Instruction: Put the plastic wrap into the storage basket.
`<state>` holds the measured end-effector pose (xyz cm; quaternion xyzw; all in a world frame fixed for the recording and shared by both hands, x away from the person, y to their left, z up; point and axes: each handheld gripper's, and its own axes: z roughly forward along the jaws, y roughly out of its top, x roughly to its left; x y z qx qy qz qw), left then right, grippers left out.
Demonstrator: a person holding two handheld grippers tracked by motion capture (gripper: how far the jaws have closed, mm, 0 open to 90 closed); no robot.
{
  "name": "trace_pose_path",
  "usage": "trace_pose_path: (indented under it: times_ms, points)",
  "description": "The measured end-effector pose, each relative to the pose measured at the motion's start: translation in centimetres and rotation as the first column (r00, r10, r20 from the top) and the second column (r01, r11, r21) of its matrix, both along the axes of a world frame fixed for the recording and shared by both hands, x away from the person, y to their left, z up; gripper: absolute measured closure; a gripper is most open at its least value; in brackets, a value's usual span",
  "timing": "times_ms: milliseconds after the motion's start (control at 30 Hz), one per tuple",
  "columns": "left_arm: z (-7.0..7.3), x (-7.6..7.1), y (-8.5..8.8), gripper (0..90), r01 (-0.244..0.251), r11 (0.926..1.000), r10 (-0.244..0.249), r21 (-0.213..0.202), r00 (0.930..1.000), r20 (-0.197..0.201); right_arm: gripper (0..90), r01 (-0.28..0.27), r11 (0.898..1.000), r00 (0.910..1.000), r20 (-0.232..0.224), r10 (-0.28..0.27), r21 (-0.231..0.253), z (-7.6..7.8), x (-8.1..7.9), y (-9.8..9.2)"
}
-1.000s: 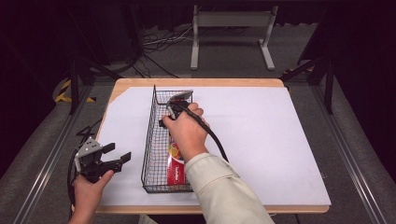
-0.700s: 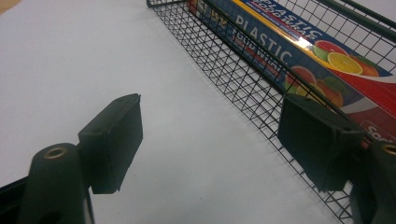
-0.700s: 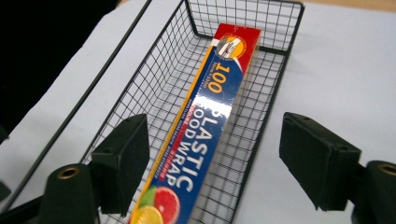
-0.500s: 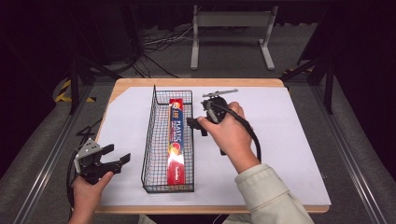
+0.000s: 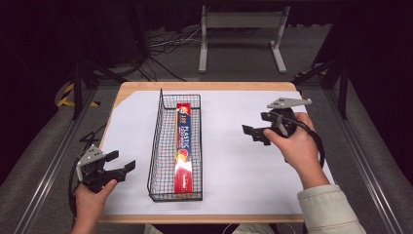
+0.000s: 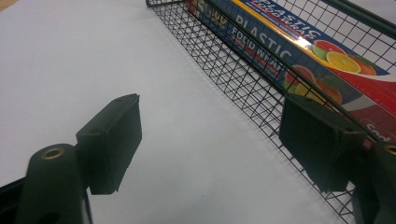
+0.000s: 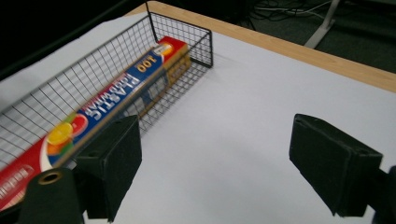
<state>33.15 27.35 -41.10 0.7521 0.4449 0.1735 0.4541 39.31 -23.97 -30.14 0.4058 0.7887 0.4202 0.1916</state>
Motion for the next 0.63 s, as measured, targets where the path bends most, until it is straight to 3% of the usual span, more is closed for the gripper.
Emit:
trace_pose_path:
  times_ms: [67, 133, 167, 267, 333, 367, 500, 633]
  points:
    - [-0.1, 0.0, 0.0, 21.9, -0.007, 0.9999, 0.006, -0.009, 1.0000, -0.003, 15.9, -0.005, 1.000, 0.9999, 0.010, 0.005, -0.003, -0.5, -0.2, -0.9]
    - [-0.2, 0.1, 0.1, 21.8, -0.008, 0.9999, 0.007, -0.007, 1.0000, -0.005, 14.9, -0.022, 1.000, 0.9996, 0.014, 0.022, 0.010, -2.2, -0.6, -3.2]
    - [-0.2, 0.1, 0.1, 21.8, -0.008, 0.9999, 0.007, -0.007, 1.0000, -0.005, 14.9, -0.022, 1.000, 0.9996, 0.014, 0.022, 0.010, -2.2, -0.6, -3.2]
    - [-0.3, 0.2, 0.1, 21.6, 0.001, 1.0000, -0.001, -0.008, 1.0000, -0.006, 12.4, -0.023, 1.000, 0.9990, 0.037, 0.023, 0.004, -4.1, -0.9, -5.4]
    - [-0.4, 0.2, 0.1, 21.2, 0.005, 0.9999, -0.005, -0.012, 1.0000, -0.002, 10.8, -0.009, 0.999, 0.9984, 0.057, 0.007, 0.036, -5.9, -1.2, -7.1]
    - [-0.4, 0.3, 0.2, 21.2, 0.011, 0.9999, -0.011, -0.010, 0.9999, 0.002, 10.8, -0.009, 0.999, 0.9984, 0.057, 0.007, 0.036, -5.9, -1.2, -7.1]
    - [-0.6, 0.3, 0.2, 20.5, 0.009, 1.0000, -0.009, 0.002, 1.0000, -0.003, 9.4, -0.002, 0.999, 0.9966, 0.082, -0.001, 0.037, -8.3, -1.6, -8.7]
    - [-0.8, 0.3, 0.1, 20.0, 0.010, 0.9999, -0.010, 0.005, 0.9999, -0.005, 7.7, 0.006, 0.997, 0.9945, 0.103, -0.015, 0.083, -10.5, -2.4, -10.0]
